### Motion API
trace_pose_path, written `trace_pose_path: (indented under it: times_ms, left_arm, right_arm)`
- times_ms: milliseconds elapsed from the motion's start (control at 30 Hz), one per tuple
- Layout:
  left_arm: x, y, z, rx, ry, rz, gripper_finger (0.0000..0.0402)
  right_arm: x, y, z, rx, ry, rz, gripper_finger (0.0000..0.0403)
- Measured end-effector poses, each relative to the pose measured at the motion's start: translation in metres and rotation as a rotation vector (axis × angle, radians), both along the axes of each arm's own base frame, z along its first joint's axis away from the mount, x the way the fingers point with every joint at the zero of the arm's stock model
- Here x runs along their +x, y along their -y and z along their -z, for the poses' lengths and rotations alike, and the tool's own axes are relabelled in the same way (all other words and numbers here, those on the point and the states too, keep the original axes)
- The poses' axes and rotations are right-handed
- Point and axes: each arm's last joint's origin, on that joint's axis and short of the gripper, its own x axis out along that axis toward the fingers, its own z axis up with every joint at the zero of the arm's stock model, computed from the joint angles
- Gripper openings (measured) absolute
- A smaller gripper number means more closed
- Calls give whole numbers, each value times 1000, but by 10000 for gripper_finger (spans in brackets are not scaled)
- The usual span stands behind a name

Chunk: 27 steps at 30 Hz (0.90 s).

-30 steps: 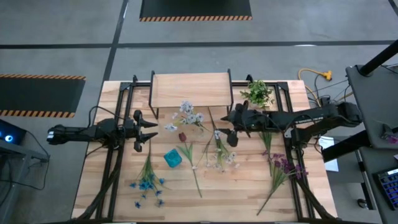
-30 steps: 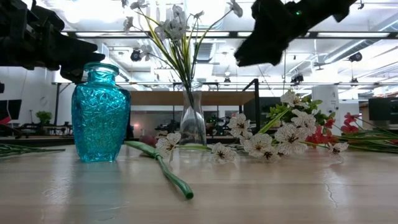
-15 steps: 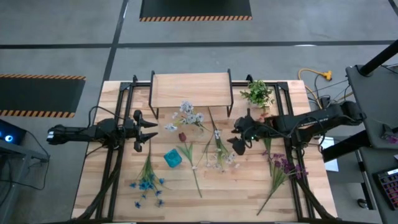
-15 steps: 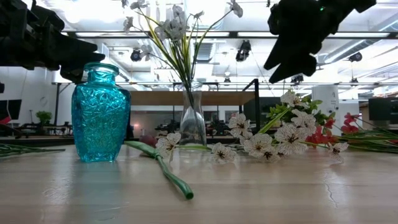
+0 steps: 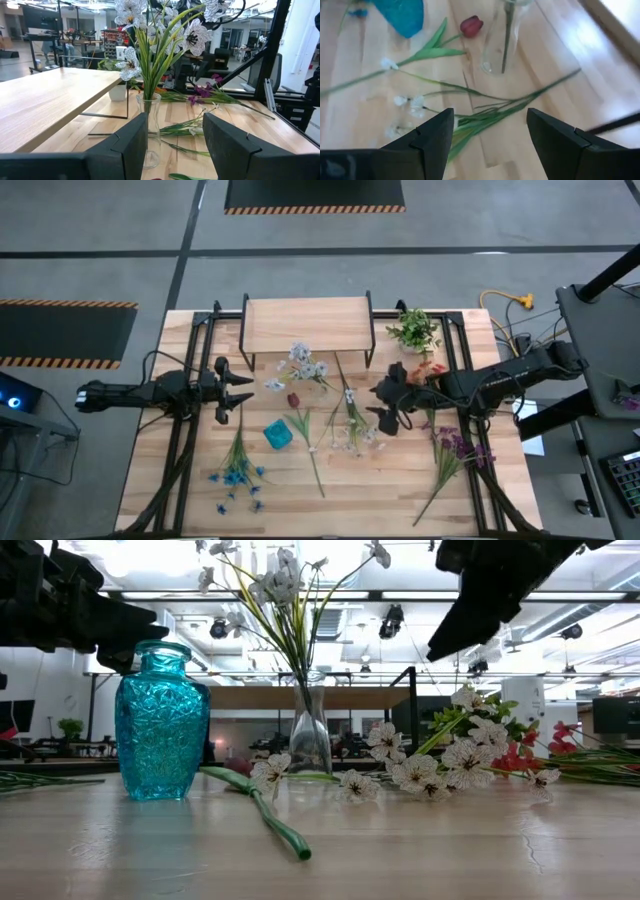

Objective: Pick and place flowers into a vace then onto a shelf
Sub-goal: Put the purple flowers into the transparent vase

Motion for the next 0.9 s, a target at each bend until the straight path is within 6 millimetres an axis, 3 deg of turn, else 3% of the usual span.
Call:
trace_pose_path:
  times_ms: [200, 433, 667, 900]
  left_arm:
    - [0, 0, 0, 0, 0, 0, 174]
    - [0, 0, 0, 0, -2, 0, 174]
    - [0, 0, 1, 0, -2, 0, 174]
    - [0, 0, 1, 0, -2, 0, 174]
  right_arm:
    - [4, -2, -4, -17, 41, -52, 242]
    - [7, -21, -20, 184, 82, -248, 242]
    - [4, -47, -41, 495, 125, -107, 232]
    - [-13, -72, -33, 712, 8, 97, 228]
